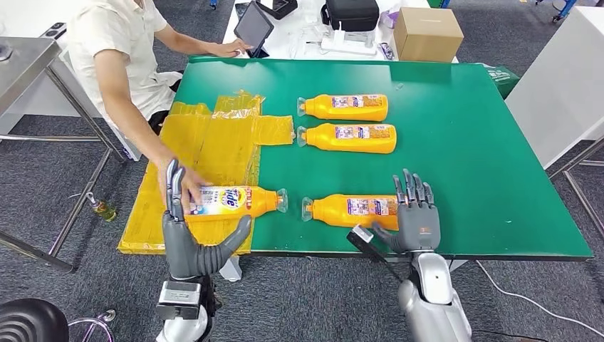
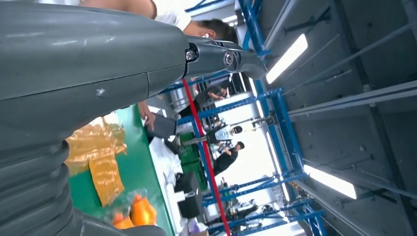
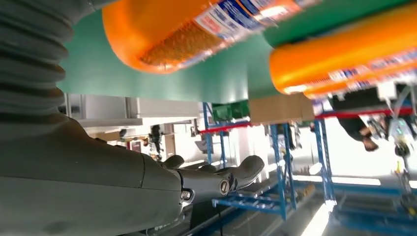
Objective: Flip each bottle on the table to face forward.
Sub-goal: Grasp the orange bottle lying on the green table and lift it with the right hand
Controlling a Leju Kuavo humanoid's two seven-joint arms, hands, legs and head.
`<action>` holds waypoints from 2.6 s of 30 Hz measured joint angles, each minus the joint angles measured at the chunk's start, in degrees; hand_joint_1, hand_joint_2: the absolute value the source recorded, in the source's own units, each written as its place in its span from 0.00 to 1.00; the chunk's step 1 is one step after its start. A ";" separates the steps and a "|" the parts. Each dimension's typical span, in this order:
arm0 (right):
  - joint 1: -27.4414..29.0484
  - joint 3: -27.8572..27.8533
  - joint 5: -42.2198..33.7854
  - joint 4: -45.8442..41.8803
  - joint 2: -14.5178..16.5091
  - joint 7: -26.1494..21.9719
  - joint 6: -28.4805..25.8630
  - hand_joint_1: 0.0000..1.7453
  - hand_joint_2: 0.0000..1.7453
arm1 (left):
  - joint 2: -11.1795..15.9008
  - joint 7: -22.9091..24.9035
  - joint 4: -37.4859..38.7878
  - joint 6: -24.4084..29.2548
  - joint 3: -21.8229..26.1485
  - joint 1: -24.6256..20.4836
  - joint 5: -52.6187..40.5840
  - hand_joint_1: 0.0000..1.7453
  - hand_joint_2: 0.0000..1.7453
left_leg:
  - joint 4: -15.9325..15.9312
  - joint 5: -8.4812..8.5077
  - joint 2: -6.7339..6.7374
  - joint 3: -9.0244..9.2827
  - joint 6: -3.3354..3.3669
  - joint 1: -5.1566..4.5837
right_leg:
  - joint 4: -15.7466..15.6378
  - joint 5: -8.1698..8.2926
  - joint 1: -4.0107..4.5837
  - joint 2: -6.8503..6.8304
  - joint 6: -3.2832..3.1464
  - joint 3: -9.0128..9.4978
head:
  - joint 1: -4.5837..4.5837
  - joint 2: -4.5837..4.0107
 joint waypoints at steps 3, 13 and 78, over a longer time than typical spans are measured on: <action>-2.48 1.38 -0.20 4.62 -1.60 0.85 -0.01 0.00 1.00 | 0.08 -0.01 0.05 -0.07 -0.61 0.03 0.35 0.00 1.00 | 0.00 0.00 0.00 -0.01 0.00 0.00 | 0.01 -0.01 0.00 0.00 0.00 -0.01 | 0.00 0.00; -8.18 5.64 -3.17 16.29 -3.21 0.55 -0.01 0.00 1.00 | 0.13 0.05 0.58 -1.49 -1.62 -0.26 2.34 0.00 1.00 | 0.00 -0.01 -0.01 -0.05 0.00 0.00 | 0.00 -0.02 0.00 0.00 0.00 -0.05 | 0.00 0.00; -3.87 35.69 -53.12 0.79 3.93 -12.46 16.48 1.00 1.00 | -1.45 17.04 8.07 -22.95 -3.44 -0.41 40.75 0.00 1.00 | 0.00 -0.03 0.06 -0.03 -0.02 0.06 | 0.01 0.00 0.04 0.13 0.01 -0.07 | 0.01 0.00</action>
